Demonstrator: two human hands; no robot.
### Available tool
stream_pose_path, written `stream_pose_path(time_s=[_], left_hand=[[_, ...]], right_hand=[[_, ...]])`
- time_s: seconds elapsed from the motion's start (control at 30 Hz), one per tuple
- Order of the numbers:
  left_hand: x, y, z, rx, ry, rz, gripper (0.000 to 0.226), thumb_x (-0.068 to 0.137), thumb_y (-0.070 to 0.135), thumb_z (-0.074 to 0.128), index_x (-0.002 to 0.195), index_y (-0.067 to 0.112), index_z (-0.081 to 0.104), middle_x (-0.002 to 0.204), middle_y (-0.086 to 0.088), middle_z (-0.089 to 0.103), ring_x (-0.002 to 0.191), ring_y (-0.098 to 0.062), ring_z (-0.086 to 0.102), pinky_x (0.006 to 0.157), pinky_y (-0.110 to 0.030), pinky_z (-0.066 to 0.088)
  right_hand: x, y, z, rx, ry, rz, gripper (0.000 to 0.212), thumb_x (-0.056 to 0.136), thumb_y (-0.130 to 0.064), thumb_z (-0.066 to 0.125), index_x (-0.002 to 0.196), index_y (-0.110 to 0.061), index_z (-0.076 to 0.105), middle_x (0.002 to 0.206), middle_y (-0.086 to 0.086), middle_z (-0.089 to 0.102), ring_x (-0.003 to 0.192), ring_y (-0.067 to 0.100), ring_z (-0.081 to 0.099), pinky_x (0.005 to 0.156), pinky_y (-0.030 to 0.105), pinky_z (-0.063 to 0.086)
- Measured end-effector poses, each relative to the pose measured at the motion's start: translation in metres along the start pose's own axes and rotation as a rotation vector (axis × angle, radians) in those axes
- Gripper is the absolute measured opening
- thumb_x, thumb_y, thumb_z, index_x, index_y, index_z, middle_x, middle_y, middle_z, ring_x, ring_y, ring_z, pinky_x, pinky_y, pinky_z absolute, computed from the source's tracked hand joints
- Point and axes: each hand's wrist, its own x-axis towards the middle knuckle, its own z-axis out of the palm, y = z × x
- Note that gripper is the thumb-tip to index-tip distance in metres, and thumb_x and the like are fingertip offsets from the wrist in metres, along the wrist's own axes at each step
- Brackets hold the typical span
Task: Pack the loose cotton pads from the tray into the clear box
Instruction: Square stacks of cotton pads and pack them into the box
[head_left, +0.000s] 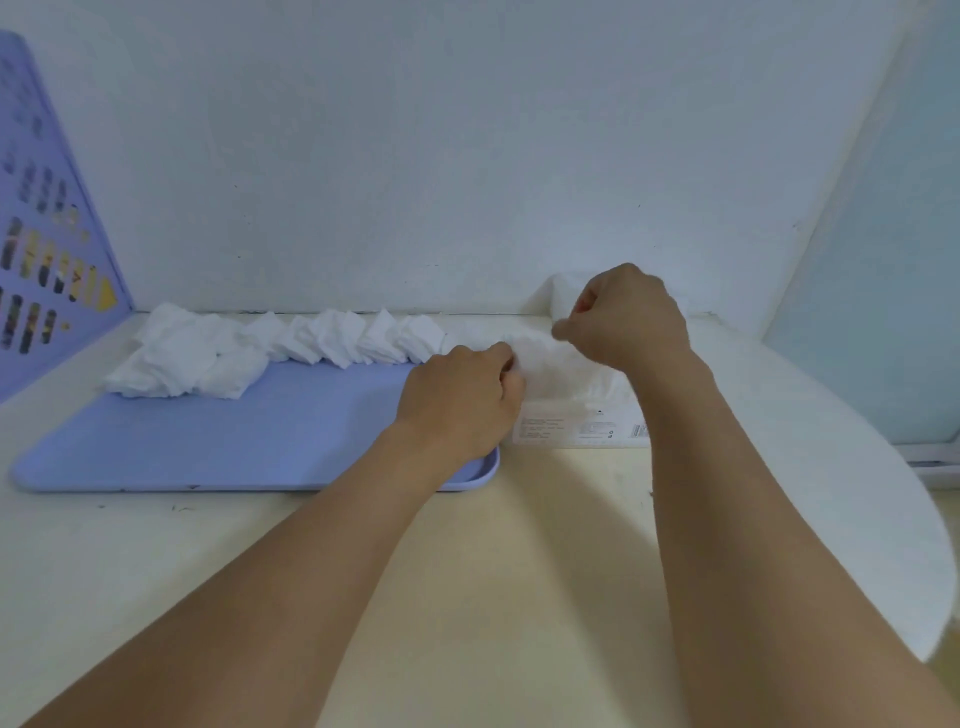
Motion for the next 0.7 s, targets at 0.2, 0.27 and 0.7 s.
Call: stream_pose_path(time_s=[0.2, 0.27, 0.7], left_hand=[[0.005, 0.000, -0.001, 0.013, -0.100, -0.037, 0.031, 0.102, 0.028, 0.030, 0.072, 0.023, 0.039, 0.068, 0.001, 0.048, 0.058, -0.016, 0.042, 0.053, -0.033, 0.026], [0.006, 0.001, 0.000, 0.003, -0.118, -0.051, 0.033, 0.102, 0.028, 0.029, 0.070, 0.025, 0.038, 0.070, 0.001, 0.050, 0.060, -0.018, 0.044, 0.055, -0.034, 0.028], [0.005, 0.001, -0.001, -0.106, -0.189, -0.102, 0.031, 0.104, 0.030, 0.026, 0.095, 0.018, 0.053, 0.085, -0.003, 0.057, 0.081, -0.026, 0.055, 0.068, -0.035, 0.037]], right_hand=[[-0.009, 0.009, 0.010, -0.269, -0.387, -0.082, 0.086, 0.077, -0.039, 0.082, 0.149, -0.043, 0.035, 0.165, -0.010, 0.016, 0.155, 0.024, 0.005, 0.117, 0.072, 0.008], [-0.006, 0.010, 0.019, -0.276, -0.387, -0.046, 0.077, 0.080, -0.045, 0.077, 0.147, -0.044, 0.039, 0.157, -0.009, 0.035, 0.148, 0.026, 0.026, 0.115, 0.071, 0.012], [-0.010, -0.017, 0.026, -0.028, -0.254, -0.183, 0.018, 0.085, -0.034, 0.067, 0.089, -0.020, 0.078, 0.096, -0.001, 0.074, 0.099, 0.017, 0.061, 0.117, 0.067, 0.011]])
